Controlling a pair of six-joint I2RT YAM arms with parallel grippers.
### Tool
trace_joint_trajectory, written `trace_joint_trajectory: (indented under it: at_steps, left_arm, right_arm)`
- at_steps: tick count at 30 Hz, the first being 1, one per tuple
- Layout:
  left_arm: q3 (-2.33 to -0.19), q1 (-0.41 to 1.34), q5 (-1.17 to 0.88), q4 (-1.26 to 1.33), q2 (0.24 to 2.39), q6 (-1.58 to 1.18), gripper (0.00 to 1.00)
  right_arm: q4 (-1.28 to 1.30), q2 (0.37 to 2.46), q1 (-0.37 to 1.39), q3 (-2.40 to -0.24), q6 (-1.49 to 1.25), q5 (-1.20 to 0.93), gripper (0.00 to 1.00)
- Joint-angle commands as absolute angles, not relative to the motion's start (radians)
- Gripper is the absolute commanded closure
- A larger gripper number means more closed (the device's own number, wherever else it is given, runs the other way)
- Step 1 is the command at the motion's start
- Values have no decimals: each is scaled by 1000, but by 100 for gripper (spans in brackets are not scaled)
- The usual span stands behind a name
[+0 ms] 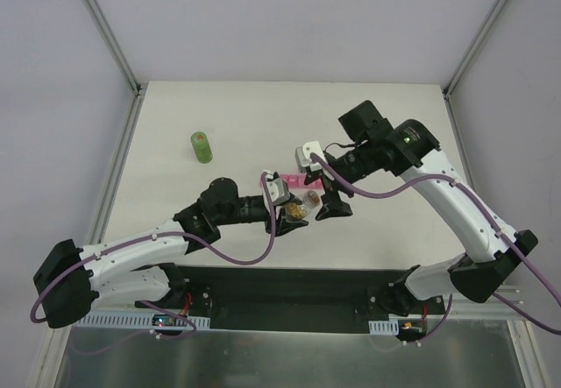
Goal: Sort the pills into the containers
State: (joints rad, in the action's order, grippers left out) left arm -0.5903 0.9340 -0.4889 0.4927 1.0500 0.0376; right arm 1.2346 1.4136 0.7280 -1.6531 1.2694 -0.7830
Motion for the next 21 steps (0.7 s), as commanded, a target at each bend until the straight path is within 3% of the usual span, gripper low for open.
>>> trace_joint_trajectory:
  at_steps: [1,6,18,21]
  left_arm:
    - [-569,928,-397,577,989,40,100]
    - [-546,928,-308,621,968,35,100]
    - [-569,928,-256,650,997,25,100]
    - [-571,928,-252,652,1002,26,100]
  right_arm:
    - [1071,1310,710,-1648,950,-796,9]
    - [850,1238,696,-1534,496,-712,11]
    - [767,1357,669,-1531,273,-747,13]
    - [759,1359,672,-1528,264,-778,28]
